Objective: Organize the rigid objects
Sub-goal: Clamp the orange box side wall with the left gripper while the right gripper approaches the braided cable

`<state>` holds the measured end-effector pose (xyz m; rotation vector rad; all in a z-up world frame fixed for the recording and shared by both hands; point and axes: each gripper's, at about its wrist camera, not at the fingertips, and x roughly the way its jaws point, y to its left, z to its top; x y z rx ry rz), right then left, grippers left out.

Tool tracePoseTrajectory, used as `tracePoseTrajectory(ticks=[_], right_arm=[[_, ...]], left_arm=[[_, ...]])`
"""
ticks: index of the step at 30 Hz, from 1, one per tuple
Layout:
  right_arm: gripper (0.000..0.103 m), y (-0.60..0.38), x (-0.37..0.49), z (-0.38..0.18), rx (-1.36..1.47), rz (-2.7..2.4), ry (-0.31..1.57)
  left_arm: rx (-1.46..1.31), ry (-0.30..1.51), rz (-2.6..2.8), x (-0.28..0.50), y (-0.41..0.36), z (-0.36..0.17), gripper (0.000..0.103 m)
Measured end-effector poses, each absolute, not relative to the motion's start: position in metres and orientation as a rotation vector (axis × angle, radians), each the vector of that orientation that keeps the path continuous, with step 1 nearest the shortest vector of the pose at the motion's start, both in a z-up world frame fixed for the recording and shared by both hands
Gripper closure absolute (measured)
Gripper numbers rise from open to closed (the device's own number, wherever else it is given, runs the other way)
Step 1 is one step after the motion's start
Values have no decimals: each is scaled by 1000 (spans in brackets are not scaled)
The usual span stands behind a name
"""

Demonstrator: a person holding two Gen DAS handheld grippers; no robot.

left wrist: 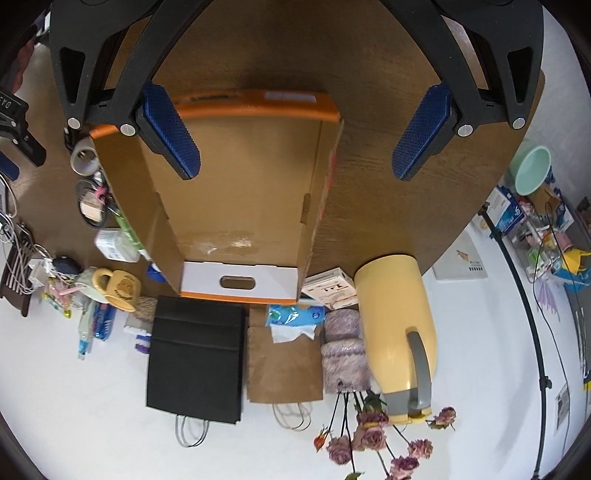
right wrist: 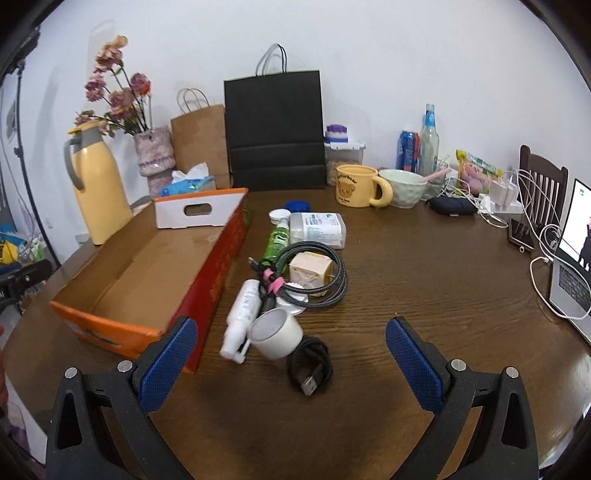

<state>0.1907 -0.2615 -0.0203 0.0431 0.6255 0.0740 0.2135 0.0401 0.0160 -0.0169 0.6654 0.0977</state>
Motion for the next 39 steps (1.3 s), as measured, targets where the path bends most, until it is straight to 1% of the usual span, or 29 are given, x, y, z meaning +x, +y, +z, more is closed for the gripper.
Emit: tracePoseTrajectory(ticks=[3, 9, 12, 17, 24, 26, 28, 29, 30, 32, 34, 35, 36, 39], right_arm=[[0, -265, 206, -23, 40, 62, 647], [0, -272, 233, -32, 30, 44, 691], [0, -279, 245, -37, 37, 31, 707], [0, -285, 262, -47, 54, 24, 750], [0, -285, 277, -54, 50, 22, 787], [0, -284, 281, -56, 44, 20, 797], [0, -282, 284, -57, 34, 18, 807], [0, -281, 285, -57, 30, 18, 810], [0, -279, 287, -58, 25, 16, 813], [0, -277, 290, -58, 18, 14, 816], [0, -274, 293, -58, 14, 11, 818], [0, -273, 295, -58, 12, 10, 819], [0, -272, 296, -59, 9, 9, 820], [0, -269, 301, -59, 5, 4, 826]], left_arm=[[-29, 714, 99, 232, 47, 13, 0], [-37, 870, 142, 263, 68, -1, 0], [-25, 891, 162, 274, 76, 5, 0], [22, 950, 175, 303, 75, 6, 0], [54, 1076, 140, 357, 63, -20, 0], [25, 1123, 132, 371, 64, -31, 4], [-4, 1162, 114, 382, 66, -40, 16], [-10, 1176, 109, 387, 66, -43, 19], [-20, 1193, 103, 391, 66, -46, 24], [-36, 1227, 90, 399, 67, -53, 28], [-34, 1250, 93, 405, 68, -59, 37], [-35, 1267, 99, 407, 69, -63, 40], [-37, 1283, 102, 410, 70, -66, 46], [-52, 1307, 114, 412, 73, -76, 57]])
